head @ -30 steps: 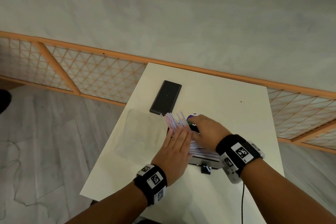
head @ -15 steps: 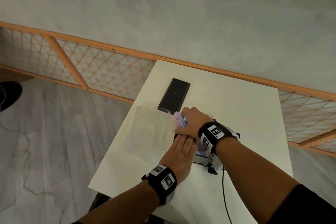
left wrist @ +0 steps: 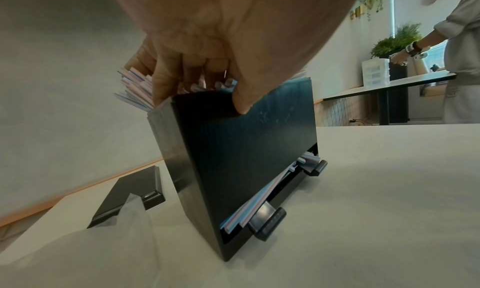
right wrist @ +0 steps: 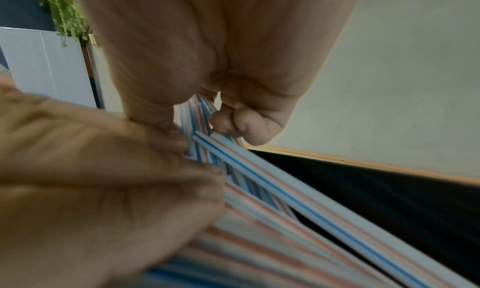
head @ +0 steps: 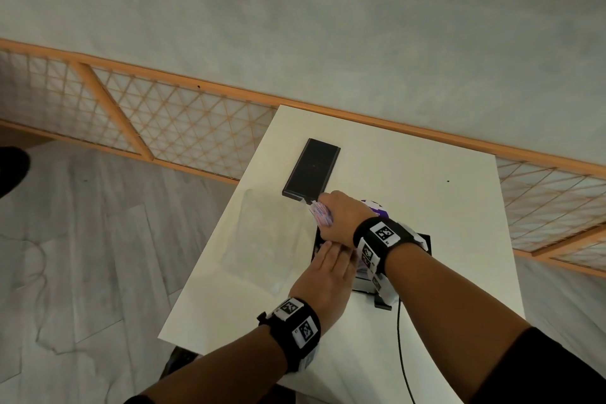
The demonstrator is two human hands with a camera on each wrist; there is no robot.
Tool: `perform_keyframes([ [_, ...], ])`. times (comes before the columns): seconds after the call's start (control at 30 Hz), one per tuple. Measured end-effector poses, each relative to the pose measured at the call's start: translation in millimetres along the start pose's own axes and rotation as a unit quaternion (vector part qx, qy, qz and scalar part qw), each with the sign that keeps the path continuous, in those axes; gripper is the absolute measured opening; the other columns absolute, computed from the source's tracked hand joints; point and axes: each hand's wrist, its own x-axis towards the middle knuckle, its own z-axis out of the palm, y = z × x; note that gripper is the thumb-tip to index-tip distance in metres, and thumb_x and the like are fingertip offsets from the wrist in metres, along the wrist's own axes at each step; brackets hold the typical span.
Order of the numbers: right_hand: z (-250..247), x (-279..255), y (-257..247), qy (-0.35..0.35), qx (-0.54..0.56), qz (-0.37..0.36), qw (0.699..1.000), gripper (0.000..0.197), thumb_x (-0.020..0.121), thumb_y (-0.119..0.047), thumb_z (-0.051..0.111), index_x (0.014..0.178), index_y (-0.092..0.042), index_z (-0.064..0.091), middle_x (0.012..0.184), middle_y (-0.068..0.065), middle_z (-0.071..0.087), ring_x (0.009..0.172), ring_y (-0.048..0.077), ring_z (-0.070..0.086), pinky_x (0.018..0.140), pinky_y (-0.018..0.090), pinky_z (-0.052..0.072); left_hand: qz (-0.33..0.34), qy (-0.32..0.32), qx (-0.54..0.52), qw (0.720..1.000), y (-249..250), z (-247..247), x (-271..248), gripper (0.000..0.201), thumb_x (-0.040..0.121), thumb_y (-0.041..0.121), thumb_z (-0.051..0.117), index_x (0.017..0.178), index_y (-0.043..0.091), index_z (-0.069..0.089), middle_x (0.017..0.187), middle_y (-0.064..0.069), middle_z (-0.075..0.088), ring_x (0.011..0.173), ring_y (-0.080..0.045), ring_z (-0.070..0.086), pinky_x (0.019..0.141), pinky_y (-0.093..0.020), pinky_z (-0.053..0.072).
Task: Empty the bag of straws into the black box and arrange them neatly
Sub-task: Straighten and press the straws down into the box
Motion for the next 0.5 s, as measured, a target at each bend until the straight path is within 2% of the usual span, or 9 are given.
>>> perform_keyframes([
  [0.13, 0, -10, 3, 0.027, 0.013, -0.006, 1.000, 0.020, 0.086, -0.029, 0.067, 0.091, -0.022, 0.048, 0.087, -0.002, 0.052, 0.073, 0.017, 0.057, 0.063, 0.028, 0.049, -0.008, 0.006, -0.006, 1.000, 3, -4, -2, 0.049, 0.096, 0.020, 0.039, 0.140, 0.004, 0.052, 0.137, -0.017, 0.058, 0.131, -0.037, 0.050, 0.112, -0.047, 0.042],
  [0.23, -8, -22, 16, 0.030, 0.050, -0.010, 0.998, 0.026, 0.087, -0.033, 0.069, 0.096, -0.026, 0.046, 0.081, -0.007, 0.052, 0.071, 0.013, 0.051, 0.059, 0.027, 0.038, -0.012, -0.022, -0.012, 1.000, 5, -5, -6, 0.057, 0.090, 0.023, 0.037, 0.142, 0.005, 0.053, 0.139, -0.016, 0.058, 0.130, -0.037, 0.054, 0.103, -0.045, 0.051],
  [0.3, -13, -26, 25, 0.010, 0.057, -0.008, 0.998, 0.032, 0.085, -0.040, 0.072, 0.100, -0.025, 0.047, 0.083, -0.004, 0.057, 0.074, 0.014, 0.055, 0.063, 0.030, 0.043, -0.014, -0.036, -0.023, 0.999, 4, -5, -7, 0.058, 0.089, 0.022, 0.036, 0.143, 0.006, 0.053, 0.141, -0.016, 0.058, 0.129, -0.037, 0.055, 0.102, -0.045, 0.051],
  [0.4, -14, -27, 31, -0.009, 0.042, 0.015, 0.999, 0.031, 0.084, -0.042, 0.071, 0.099, -0.021, 0.053, 0.087, 0.001, 0.061, 0.082, 0.021, 0.059, 0.075, 0.036, 0.051, -0.004, -0.045, -0.029, 0.999, 3, -3, -6, 0.059, 0.090, 0.021, 0.034, 0.143, 0.007, 0.053, 0.142, -0.015, 0.057, 0.129, -0.037, 0.054, 0.105, -0.047, 0.049],
  [0.5, -18, -26, 25, -0.022, 0.041, 0.034, 0.998, 0.029, 0.081, -0.043, 0.072, 0.092, -0.023, 0.056, 0.084, -0.001, 0.061, 0.080, 0.020, 0.059, 0.069, 0.032, 0.047, 0.001, -0.069, -0.041, 0.997, 5, -3, -4, 0.059, 0.089, 0.020, 0.031, 0.142, 0.008, 0.055, 0.143, -0.015, 0.057, 0.129, -0.037, 0.056, 0.103, -0.047, 0.051],
])
